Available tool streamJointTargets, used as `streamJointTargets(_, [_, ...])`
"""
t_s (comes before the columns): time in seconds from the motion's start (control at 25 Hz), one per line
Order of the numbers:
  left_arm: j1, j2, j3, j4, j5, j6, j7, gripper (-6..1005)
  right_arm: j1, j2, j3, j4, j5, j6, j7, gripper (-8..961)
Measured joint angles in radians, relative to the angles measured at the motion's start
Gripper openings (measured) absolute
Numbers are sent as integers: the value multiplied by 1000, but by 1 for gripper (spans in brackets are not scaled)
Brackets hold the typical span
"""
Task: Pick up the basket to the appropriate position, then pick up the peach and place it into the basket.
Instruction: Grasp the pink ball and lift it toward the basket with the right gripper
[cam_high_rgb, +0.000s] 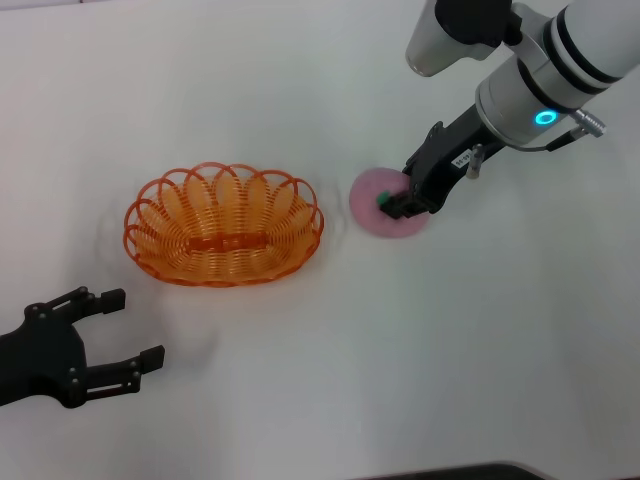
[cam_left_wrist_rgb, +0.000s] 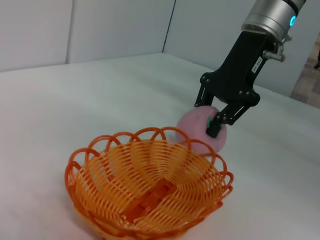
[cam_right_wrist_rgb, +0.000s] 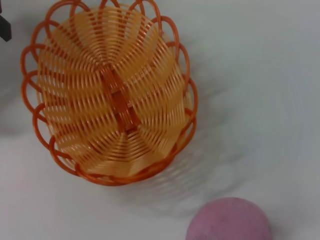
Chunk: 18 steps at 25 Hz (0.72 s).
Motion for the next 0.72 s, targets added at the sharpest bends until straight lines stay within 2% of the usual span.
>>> streamJointTargets(0.16, [0,2,0,0,2,-1,-4,921,-1,0,0,-4,0,-2,0,277])
streamJointTargets(0.52, [0,1,0,1,-2,-2,-4,920,-1,0,3,-12,0,-13,1,276])
streamJointTargets(0.72, [-1,1,0,1,-6,-4,-4,921,-12,-1,21,-73,39,-70,4,277])
